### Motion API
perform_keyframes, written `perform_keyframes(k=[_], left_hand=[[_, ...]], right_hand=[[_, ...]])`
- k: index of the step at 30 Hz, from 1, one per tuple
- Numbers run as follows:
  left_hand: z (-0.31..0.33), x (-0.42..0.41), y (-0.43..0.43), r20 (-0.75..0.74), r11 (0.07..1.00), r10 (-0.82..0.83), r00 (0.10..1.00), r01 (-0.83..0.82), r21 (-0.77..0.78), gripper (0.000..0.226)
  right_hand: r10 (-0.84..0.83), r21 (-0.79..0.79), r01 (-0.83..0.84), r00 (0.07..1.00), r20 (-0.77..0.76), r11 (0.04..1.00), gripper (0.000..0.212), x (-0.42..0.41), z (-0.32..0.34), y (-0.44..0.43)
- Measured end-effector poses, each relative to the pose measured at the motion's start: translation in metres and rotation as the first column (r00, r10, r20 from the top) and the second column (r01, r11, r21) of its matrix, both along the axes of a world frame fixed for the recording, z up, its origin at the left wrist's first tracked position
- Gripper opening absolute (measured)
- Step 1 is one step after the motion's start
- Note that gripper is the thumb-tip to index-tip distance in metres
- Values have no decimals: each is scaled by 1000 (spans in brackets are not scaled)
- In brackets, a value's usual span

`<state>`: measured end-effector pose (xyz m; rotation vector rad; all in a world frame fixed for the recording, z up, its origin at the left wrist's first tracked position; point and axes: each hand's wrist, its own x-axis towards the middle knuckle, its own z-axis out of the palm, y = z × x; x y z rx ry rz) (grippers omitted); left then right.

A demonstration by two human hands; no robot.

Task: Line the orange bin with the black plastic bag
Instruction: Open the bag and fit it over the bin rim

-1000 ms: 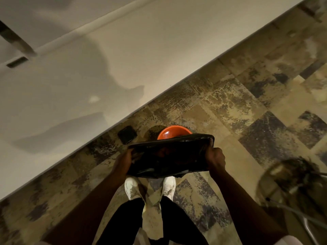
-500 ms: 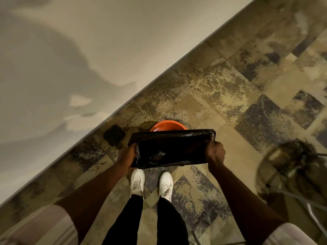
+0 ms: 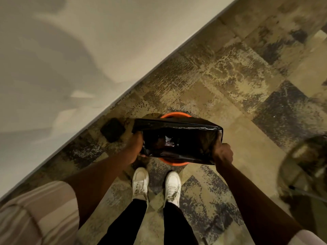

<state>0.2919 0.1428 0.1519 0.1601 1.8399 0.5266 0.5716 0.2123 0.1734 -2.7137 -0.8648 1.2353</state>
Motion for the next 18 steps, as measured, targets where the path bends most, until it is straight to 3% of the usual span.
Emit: perform_keyframes(k=[4, 9, 12, 18], left_hand=[[-35, 4, -2, -31, 998, -4, 1000, 2, -58, 37], [-84, 5, -11, -55, 989, -60, 997, 52, -138, 59], [-110, 7, -18, -54, 985, -52, 997, 42, -168, 66], [-153, 12, -23, -2, 984, 61, 998, -60, -171, 62]], right_hand=[[0, -61, -1, 1000, -7, 998, 102, 7, -41, -3], [-105, -113, 95, 991, -78, 989, 90, 11, -78, -8], [-149, -136, 136, 985, -87, 981, 97, 12, -99, -14], [-306, -110, 289, 931, -200, 951, 104, 13, -141, -28]])
